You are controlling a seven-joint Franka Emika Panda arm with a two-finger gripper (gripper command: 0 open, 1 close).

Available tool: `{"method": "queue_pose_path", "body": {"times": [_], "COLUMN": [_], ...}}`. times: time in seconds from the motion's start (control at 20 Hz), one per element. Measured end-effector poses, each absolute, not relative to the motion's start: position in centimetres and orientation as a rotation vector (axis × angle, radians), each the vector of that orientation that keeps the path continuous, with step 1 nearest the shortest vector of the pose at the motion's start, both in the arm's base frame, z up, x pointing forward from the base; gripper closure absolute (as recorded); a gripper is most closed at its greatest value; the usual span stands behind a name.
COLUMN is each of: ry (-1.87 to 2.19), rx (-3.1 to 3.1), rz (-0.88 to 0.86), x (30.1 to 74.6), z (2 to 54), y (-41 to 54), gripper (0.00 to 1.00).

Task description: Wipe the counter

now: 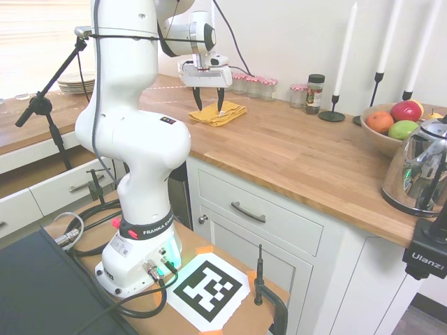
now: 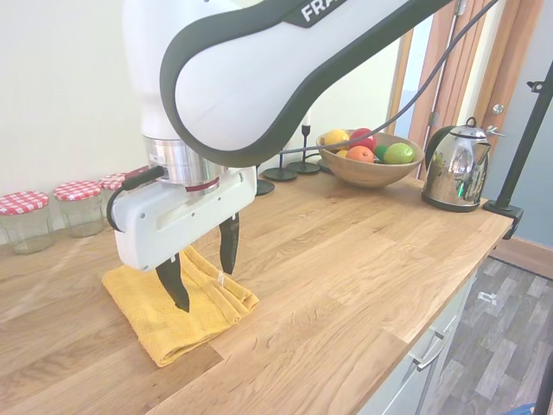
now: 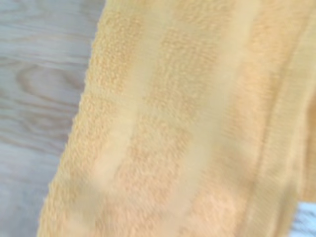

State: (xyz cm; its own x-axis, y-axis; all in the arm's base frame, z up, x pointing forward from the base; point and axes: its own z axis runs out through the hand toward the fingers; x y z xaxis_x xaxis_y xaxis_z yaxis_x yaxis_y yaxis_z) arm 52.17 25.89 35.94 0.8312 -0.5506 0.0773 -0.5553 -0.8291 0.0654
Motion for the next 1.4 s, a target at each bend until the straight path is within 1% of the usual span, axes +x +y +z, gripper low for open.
{"method": "queue_pose_path", "body": {"times": [0.3, 0.75, 0.8, 1.4], "ry": [-0.881, -0.913, -0.918, -0.941], "rx": [2.933, 2.938, 2.938, 2.969], "rz": [0.056, 0.040, 0.038, 0.003], "x": [53.1, 53.4, 53.4, 54.0], "z": [33.7, 33.5, 33.5, 33.1], "y": [26.6, 26.4, 26.3, 25.5], "gripper": [0.00, 0.00, 1.00, 1.00]}}
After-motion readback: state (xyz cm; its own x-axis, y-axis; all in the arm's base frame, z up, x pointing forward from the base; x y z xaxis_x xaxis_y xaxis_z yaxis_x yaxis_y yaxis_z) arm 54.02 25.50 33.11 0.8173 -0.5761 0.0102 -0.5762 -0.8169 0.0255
